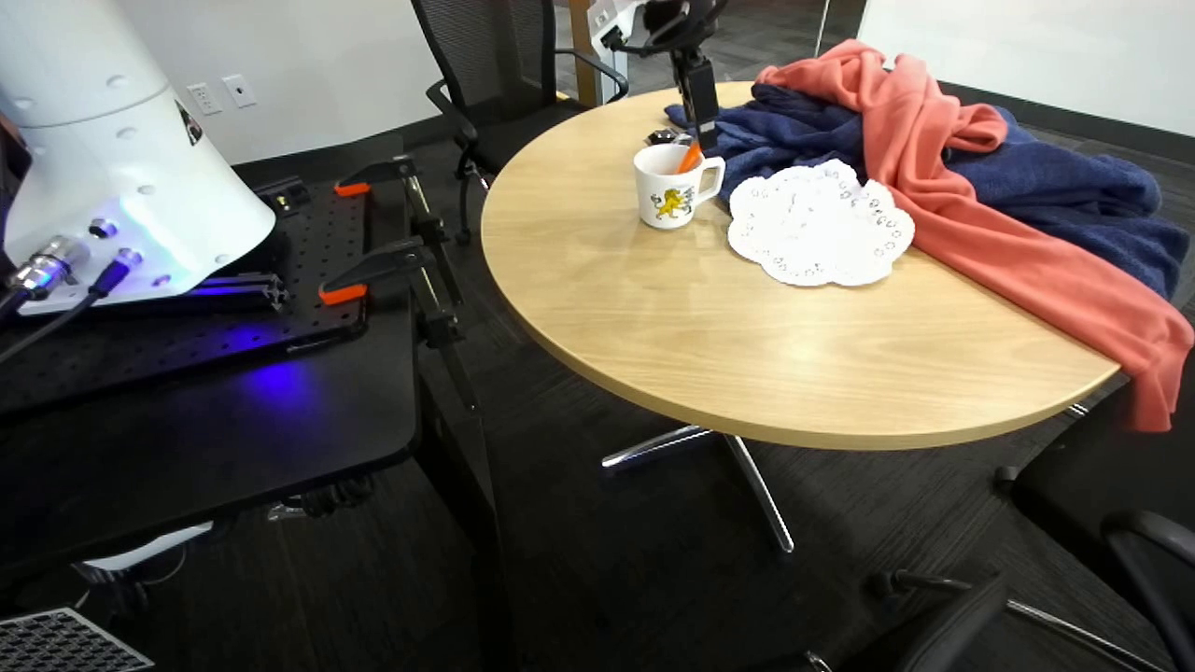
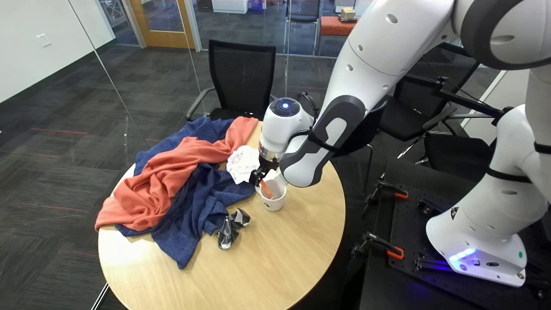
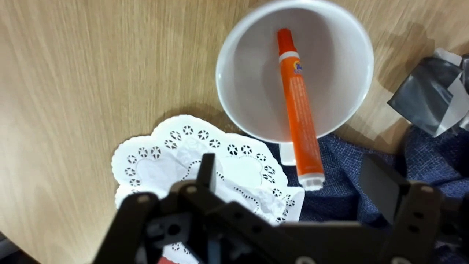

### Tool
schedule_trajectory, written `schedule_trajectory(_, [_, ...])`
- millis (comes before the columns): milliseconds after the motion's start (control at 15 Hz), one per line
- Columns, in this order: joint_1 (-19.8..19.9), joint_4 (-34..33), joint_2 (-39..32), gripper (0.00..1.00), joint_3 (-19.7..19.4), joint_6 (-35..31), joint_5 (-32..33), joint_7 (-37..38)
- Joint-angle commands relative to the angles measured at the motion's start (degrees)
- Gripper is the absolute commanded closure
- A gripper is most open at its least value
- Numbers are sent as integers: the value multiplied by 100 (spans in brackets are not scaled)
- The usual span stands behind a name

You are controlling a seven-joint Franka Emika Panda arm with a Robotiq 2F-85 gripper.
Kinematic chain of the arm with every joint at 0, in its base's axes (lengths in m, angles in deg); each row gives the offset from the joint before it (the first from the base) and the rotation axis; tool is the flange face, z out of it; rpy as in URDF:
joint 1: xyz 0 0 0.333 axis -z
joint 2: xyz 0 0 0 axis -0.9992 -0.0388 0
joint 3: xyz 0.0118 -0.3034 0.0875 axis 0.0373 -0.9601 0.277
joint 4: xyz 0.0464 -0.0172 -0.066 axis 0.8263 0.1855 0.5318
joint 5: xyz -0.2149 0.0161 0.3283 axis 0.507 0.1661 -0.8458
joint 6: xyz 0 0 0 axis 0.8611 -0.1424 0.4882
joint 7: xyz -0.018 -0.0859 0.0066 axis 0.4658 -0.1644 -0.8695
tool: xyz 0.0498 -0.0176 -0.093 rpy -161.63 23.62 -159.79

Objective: Take the marker out of the mug and put it on the table

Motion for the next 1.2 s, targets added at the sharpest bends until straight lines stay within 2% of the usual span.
schedule_trajectory(0, [-311, -189, -231, 25, -264, -60, -1, 233])
schedule_trajectory(67, [-366, -216, -272, 26, -307, -56, -1, 245])
schedule_trajectory(133, [-412, -237, -308, 32, -340, -53, -8, 273])
schedule_trajectory(600, [-554, -268, -399, 88, -465, -67, -25, 287])
schedule_trajectory(733, [-595, -231, -364, 100, -506, -73, -21, 300])
schedule_trajectory(867, [-727, -117, -250, 95, -623, -92, -10, 365])
schedule_trajectory(1133, [-1186, 256, 241, 95, -1028, -67, 26, 629])
